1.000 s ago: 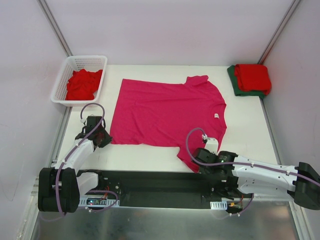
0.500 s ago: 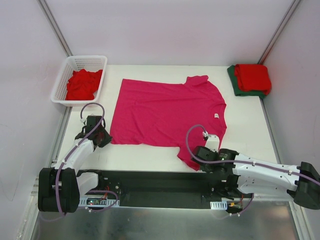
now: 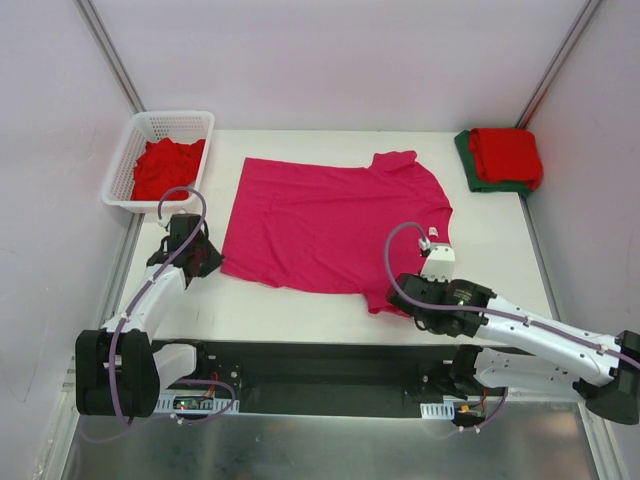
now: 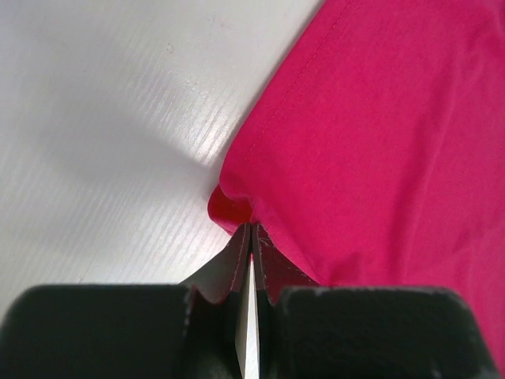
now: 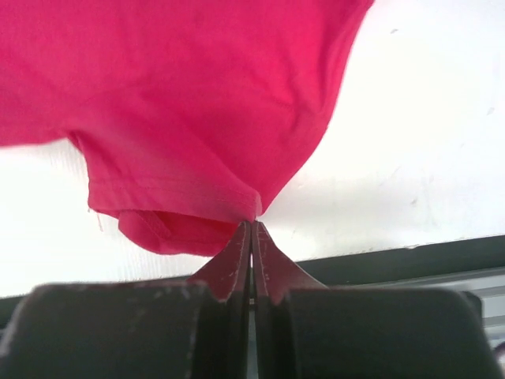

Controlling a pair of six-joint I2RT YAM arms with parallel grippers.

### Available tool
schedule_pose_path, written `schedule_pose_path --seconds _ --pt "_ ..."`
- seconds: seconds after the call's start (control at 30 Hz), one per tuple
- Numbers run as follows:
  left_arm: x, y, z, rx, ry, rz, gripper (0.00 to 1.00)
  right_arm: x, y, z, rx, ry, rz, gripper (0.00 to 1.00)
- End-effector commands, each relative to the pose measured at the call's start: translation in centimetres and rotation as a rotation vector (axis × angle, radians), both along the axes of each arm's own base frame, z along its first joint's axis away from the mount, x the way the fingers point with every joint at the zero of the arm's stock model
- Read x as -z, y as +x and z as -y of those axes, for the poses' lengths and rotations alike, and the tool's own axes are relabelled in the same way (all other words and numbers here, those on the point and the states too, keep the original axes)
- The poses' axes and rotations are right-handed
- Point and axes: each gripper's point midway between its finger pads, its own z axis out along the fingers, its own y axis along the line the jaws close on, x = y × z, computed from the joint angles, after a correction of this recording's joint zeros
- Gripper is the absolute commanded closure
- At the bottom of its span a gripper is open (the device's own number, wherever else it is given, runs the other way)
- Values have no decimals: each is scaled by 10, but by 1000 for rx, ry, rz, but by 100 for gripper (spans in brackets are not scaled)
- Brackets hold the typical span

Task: Fold and stack the t-shirts
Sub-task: Fold the flattened tshirt in 1/3 of the way

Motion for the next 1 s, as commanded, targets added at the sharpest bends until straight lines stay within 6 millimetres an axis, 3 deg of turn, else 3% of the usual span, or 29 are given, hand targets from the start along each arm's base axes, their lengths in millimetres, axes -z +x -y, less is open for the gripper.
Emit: schedule_pose_path --seconds 0.0,0.17,0.53,0.7,0.97 --pt "-10 11 -2 5 7 17 100 -36 18 27 32 -92 101 99" --pt "-7 13 -2 2 7 0 100 -55 35 38 73 -127 139 99" --pt "-19 29 -3 7 14 31 100 -72 78 27 37 -153 165 99" --pt "-35 46 -4 3 15 63 100 -75 98 17 8 -126 159 99" --pt "-62 80 -3 9 16 117 100 -75 121 18 -3 -154 144 99"
